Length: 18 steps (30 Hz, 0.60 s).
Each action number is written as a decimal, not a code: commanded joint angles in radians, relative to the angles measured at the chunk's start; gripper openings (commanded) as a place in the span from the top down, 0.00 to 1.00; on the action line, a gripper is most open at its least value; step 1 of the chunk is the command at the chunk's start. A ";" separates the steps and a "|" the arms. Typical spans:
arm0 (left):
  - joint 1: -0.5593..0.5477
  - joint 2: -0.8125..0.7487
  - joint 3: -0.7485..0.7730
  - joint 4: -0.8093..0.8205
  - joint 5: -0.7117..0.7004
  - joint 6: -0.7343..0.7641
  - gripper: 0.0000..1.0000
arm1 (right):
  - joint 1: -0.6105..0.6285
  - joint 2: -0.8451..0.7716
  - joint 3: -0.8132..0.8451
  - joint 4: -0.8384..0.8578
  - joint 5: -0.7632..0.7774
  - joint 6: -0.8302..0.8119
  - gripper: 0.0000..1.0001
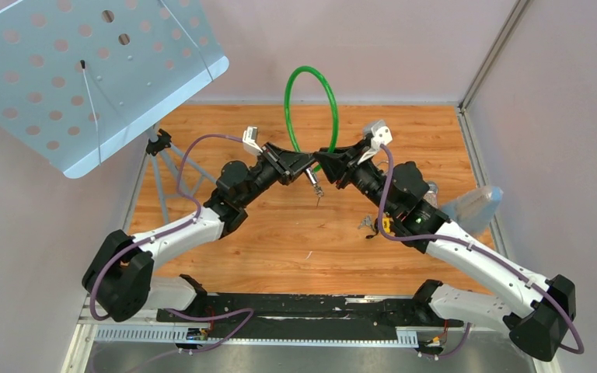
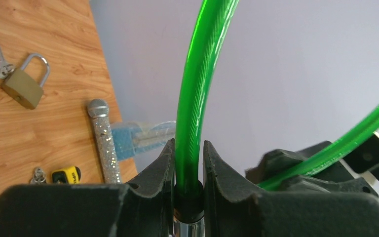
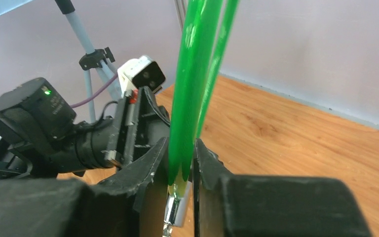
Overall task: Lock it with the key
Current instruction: Lock the lock.
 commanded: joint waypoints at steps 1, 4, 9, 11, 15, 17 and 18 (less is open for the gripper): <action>-0.026 -0.113 0.038 0.222 0.009 -0.039 1.00 | -0.018 0.000 0.035 -0.170 0.021 0.054 0.76; -0.026 -0.129 0.043 0.183 0.000 -0.013 1.00 | -0.018 -0.013 0.063 -0.207 0.014 0.070 0.66; -0.026 -0.141 0.049 0.149 -0.016 0.012 1.00 | -0.019 -0.062 0.064 -0.221 -0.054 0.100 0.37; -0.026 -0.143 0.054 0.140 -0.017 0.017 1.00 | -0.019 -0.080 0.056 -0.229 -0.098 0.110 0.32; -0.026 -0.144 0.075 0.110 -0.021 0.027 1.00 | -0.020 -0.109 0.028 -0.244 -0.198 0.146 0.30; -0.026 -0.146 0.080 0.099 -0.024 0.035 1.00 | -0.020 -0.121 0.009 -0.248 -0.246 0.161 0.31; -0.026 -0.148 0.081 0.096 -0.027 0.039 1.00 | -0.020 -0.125 0.000 -0.248 -0.263 0.169 0.31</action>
